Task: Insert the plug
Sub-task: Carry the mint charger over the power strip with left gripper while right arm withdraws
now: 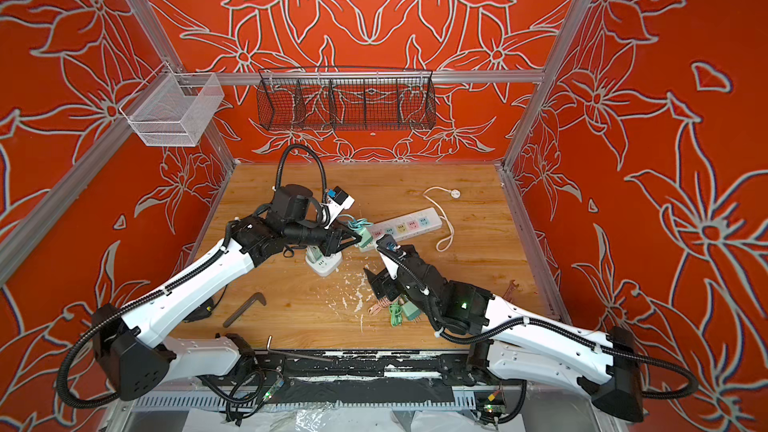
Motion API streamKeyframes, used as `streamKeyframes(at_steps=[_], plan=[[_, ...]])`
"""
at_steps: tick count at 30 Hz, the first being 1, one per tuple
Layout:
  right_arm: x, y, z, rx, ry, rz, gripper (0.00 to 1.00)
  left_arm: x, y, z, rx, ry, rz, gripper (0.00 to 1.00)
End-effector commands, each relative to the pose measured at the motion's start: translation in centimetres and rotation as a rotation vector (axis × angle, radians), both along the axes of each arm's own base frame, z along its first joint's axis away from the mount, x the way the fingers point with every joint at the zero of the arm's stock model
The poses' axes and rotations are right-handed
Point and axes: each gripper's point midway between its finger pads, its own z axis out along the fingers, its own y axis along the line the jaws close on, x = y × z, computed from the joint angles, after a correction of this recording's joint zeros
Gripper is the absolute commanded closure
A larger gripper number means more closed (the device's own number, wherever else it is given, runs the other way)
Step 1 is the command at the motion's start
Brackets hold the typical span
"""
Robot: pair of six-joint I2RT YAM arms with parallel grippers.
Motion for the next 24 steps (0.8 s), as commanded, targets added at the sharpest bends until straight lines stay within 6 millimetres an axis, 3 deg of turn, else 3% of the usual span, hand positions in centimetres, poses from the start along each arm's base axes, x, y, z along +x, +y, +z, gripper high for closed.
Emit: streamKeyframes(at_steps=[1,5,12,24], plan=[[0.3,-3.0,-2.6,-0.009,0.116,-0.127,0.08,3.3,0.0,0.5,0.032,-0.085,-0.003,1.0],[0.9,-5.9,-4.5,-0.041,0.173,-0.255,0.06,6.8,-0.3,-0.5,0.038,-0.03,-0.014,1.0],[0.7,-8.1,-6.3,-0.072,0.25,-0.33,0.04,11.1,-0.4,-4.2,0.183,-0.061,-0.037,1.0],[0.3,-9.0,-8.0,-0.058,0.342,-0.348,0.03,13.4,-0.7,-8.8,0.211,-0.116,-0.027,1.0]])
